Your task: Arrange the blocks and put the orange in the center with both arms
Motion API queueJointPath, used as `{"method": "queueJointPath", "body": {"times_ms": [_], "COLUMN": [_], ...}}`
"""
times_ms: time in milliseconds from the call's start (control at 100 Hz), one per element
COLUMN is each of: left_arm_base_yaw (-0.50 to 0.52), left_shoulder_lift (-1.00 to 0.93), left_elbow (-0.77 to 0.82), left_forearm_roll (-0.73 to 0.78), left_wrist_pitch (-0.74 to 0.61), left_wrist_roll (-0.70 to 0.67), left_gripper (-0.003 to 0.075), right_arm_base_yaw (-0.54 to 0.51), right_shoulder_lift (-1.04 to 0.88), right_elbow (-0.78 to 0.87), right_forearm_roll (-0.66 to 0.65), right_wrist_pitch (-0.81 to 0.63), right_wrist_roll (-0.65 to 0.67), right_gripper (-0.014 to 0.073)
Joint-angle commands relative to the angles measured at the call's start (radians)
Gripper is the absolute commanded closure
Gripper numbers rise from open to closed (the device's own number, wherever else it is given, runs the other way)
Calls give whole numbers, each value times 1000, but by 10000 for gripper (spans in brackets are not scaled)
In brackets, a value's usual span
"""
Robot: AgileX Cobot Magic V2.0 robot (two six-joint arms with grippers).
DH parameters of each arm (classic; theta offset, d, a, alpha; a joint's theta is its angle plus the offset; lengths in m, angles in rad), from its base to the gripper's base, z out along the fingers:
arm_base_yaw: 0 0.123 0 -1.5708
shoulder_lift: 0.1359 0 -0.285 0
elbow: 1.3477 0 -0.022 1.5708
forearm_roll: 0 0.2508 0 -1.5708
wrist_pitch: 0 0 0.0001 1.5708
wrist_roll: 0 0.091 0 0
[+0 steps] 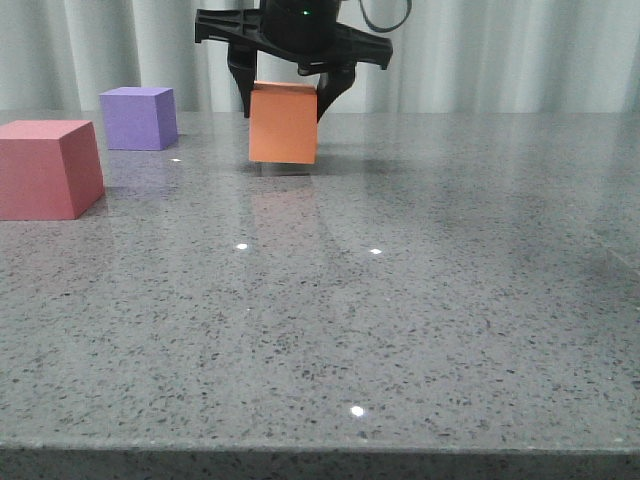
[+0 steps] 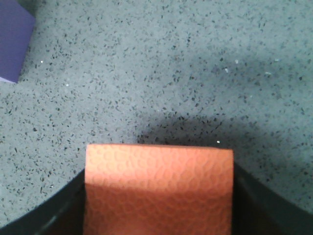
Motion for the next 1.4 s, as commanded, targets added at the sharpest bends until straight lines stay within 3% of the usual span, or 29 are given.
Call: {"method": "queueJointPath", "body": {"times_ms": [0, 200, 410, 850, 1200, 1390], "left_arm_base_yaw": [3, 3, 3, 3, 3, 3], "left_shoulder_lift": [-36, -36, -36, -36, -36, -36], "left_elbow": [42, 42, 42, 42, 42, 42], "left_forearm_roll": [0, 0, 0, 0, 0, 0], "left_wrist_pitch": [-80, -80, -80, -80, -80, -80], "left_wrist_roll": [-10, -10, -10, -10, -10, -10], "left_gripper": [741, 741, 741, 741, 741, 741], "right_arm_base_yaw": [1, 7, 13, 12, -49, -135], "right_shoulder_lift": [-61, -61, -61, -77, -171, -238], "right_elbow": [-37, -37, -37, -110, -174, -174], "right_forearm_roll": [-18, -18, -18, -39, -35, 54], "right_wrist_pitch": [-37, -40, -36, 52, 120, 155], "right_wrist_roll": [2, 2, 2, -20, -193, -333], "right_gripper": [353, 129, 16, 11, 11, 12]}}
